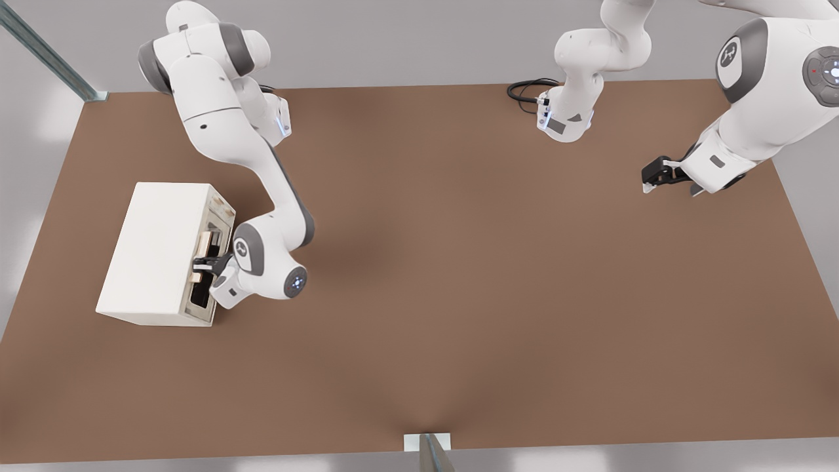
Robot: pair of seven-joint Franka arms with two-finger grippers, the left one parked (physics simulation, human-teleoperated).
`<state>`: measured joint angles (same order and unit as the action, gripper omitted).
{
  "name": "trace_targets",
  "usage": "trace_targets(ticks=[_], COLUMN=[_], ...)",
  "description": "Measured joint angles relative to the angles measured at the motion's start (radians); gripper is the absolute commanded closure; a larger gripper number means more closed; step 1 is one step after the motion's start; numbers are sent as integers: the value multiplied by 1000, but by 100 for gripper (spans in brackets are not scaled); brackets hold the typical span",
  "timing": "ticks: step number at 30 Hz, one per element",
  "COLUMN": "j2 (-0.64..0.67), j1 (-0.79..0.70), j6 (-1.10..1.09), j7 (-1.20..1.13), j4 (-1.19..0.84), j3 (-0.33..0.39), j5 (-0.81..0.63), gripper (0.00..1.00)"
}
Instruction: Keep left arm still and open the oven door with right arm
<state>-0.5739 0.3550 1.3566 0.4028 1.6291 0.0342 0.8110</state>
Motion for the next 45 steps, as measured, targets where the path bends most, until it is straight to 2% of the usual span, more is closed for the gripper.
trace_targets(ticks=[16,25,29,32,34,35,36,39,45], j2=[-2,-1,18,182,249,282,311,347,352], j1=[1,31,56,-59,-124,-145,-163,-177,-174], j6=[16,26,32,55,71,76,79,78,68], j7=[138,179,205,184,134,108,83,17,-89], j4=[75,29,-64,-119,-194,-219,-229,-271,-291], j3=[4,0,-50,-76,-5,15,25,34,35], j5=[-15,-41,-155,-375,-548,-615,-668,-754,-809], gripper=[79,79,79,79,79,62,0,0,0])
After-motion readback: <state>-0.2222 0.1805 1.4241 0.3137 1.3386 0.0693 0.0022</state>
